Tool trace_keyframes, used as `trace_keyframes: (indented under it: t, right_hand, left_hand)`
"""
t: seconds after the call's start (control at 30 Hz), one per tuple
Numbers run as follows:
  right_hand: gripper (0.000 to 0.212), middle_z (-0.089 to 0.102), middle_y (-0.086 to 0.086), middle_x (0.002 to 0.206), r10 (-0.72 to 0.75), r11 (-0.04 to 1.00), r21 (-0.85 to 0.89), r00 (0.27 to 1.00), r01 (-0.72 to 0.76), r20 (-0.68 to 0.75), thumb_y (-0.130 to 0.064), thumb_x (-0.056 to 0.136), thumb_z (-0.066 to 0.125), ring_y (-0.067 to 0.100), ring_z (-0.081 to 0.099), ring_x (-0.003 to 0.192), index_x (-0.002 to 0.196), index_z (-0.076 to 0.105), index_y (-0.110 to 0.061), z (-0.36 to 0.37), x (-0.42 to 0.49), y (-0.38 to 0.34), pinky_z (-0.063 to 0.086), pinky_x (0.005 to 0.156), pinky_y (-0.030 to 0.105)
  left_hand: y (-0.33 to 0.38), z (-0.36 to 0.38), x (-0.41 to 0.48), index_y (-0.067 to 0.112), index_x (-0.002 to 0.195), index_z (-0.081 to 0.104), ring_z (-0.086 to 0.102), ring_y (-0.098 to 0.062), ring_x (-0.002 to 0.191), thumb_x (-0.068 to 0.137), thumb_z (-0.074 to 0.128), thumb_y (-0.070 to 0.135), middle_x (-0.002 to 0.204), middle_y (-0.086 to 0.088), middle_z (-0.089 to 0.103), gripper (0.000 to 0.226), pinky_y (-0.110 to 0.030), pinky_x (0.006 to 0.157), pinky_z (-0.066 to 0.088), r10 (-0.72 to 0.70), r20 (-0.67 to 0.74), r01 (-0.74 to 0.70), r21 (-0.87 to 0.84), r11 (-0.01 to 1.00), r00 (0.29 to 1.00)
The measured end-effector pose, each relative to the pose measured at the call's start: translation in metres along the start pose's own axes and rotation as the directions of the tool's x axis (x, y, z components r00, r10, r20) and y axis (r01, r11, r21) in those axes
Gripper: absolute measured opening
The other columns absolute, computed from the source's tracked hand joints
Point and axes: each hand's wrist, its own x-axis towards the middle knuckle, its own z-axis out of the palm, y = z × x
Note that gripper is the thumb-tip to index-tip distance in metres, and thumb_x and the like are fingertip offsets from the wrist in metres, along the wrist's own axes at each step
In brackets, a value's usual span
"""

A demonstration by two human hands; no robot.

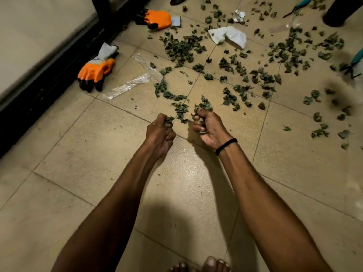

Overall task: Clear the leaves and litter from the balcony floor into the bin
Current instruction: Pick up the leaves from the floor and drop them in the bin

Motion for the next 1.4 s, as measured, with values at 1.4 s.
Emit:
trace_keyframes:
  t: [1.4]
  right_hand:
    - [0.022, 0.07, 0.013, 0.088, 0.725, 0.655, -0.71, 0.051, 0.257, 0.687, -0.037, 0.078, 0.066, 0.028, 0.066, 0.084, 0.086, 0.065, -0.017, 0.427, -0.453, 0.482, 0.056, 0.078, 0.044]
  left_hand:
    - [0.154, -0.49, -0.547, 0.018, 0.072, 0.065, 0.067, -0.025, 0.07, 0.068, 0.058, 0.033, 0.069, -0.001, 0.067, 0.017, -0.042, 0.07, 0.059, 0.298, -0.864, -0.288, 0.43, 0.856, -0.406]
